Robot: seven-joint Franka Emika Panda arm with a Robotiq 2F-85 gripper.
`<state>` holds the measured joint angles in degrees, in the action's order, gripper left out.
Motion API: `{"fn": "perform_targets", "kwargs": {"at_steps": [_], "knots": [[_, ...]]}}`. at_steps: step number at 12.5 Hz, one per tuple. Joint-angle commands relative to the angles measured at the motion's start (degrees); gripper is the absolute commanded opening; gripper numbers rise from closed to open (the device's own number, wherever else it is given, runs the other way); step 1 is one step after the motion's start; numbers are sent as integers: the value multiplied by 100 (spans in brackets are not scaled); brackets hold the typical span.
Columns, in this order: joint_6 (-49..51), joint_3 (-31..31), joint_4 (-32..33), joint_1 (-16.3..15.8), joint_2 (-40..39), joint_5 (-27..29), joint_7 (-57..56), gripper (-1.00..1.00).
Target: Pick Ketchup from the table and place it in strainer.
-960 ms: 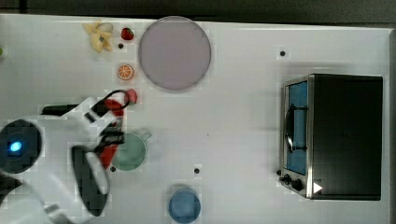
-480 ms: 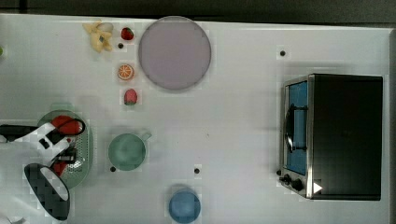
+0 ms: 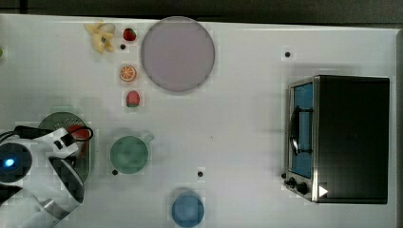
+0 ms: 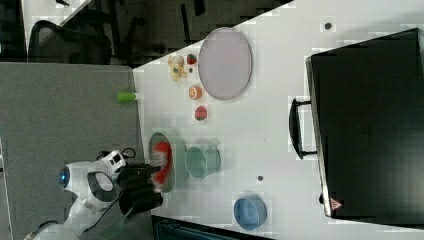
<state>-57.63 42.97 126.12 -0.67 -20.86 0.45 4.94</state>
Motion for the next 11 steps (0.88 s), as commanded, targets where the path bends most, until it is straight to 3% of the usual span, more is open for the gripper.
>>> {"fn": "perform_targets", "kwargs": {"at_steps": [1,4,7,11], "knots": [[-64,-19,-113,35,247,-92,456,100],[691,-73,-119,315,748,-69,457,100],[1836,-243,-121,796,1519,-69,443,100],[2535,-1080,-130,1323,2639,-69,420,100]]}}
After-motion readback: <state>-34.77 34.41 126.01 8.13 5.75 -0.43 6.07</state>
